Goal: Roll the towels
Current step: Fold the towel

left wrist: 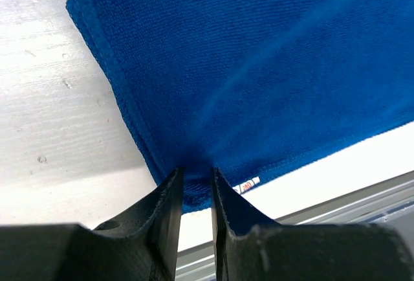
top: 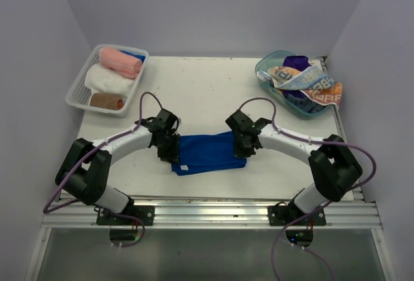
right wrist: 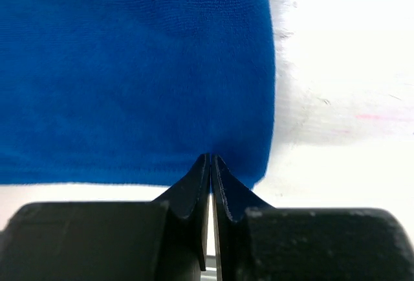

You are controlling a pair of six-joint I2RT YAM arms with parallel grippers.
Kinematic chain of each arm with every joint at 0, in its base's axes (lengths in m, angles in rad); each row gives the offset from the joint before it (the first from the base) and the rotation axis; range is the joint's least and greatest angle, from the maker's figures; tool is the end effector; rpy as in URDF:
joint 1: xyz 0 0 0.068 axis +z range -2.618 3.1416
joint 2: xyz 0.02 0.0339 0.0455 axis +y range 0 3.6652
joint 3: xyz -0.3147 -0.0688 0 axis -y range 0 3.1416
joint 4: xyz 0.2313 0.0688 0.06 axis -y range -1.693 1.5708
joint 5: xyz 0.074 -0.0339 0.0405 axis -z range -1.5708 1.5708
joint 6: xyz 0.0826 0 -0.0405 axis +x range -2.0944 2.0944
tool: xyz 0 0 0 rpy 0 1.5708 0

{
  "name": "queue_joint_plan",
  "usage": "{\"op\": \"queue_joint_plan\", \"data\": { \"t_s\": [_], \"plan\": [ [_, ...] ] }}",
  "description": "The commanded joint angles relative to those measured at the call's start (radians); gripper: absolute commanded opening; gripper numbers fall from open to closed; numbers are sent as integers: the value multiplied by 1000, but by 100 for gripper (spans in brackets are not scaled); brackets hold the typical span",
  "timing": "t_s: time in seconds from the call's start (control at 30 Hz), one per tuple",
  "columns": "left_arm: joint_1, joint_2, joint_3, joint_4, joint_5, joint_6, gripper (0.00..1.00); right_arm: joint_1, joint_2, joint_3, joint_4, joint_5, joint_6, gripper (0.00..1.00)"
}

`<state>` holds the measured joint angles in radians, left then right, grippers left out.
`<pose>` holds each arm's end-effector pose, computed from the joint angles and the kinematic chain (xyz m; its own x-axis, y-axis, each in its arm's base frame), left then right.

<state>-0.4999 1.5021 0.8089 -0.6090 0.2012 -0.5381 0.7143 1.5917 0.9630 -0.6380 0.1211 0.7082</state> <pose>0.2166 -0.1371 0.1764 -0.9911 -0.0308 -0.1291 0.0096 0.9534 -0.3015 0.2299 0.1861 0.1918 -0.9528 0.0285 -0.3024 -0.0042 0.9942 0.1072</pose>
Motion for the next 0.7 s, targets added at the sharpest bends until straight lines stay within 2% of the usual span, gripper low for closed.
{"op": "queue_joint_plan", "data": {
  "t_s": [0.0,0.13,0.3,0.47,0.57,0.67],
  "plan": [
    [-5,-54,67,-50,-10,18,27,5,-113,8,-25,71,22,9],
    [-3,-66,78,-61,9,9,27,5,-73,-3,-34,66,14,8],
    [-9,-75,29,-35,38,-5,28,25,-36,-108,32,45,53,4],
    [-12,15,-40,21,41,-5,27,91,-67,-174,44,40,143,4],
    [-11,92,-1,34,-6,0,26,164,-87,-193,52,34,209,4],
    [-11,190,181,11,-80,10,26,255,-90,-182,50,29,261,4]
  ]
}}
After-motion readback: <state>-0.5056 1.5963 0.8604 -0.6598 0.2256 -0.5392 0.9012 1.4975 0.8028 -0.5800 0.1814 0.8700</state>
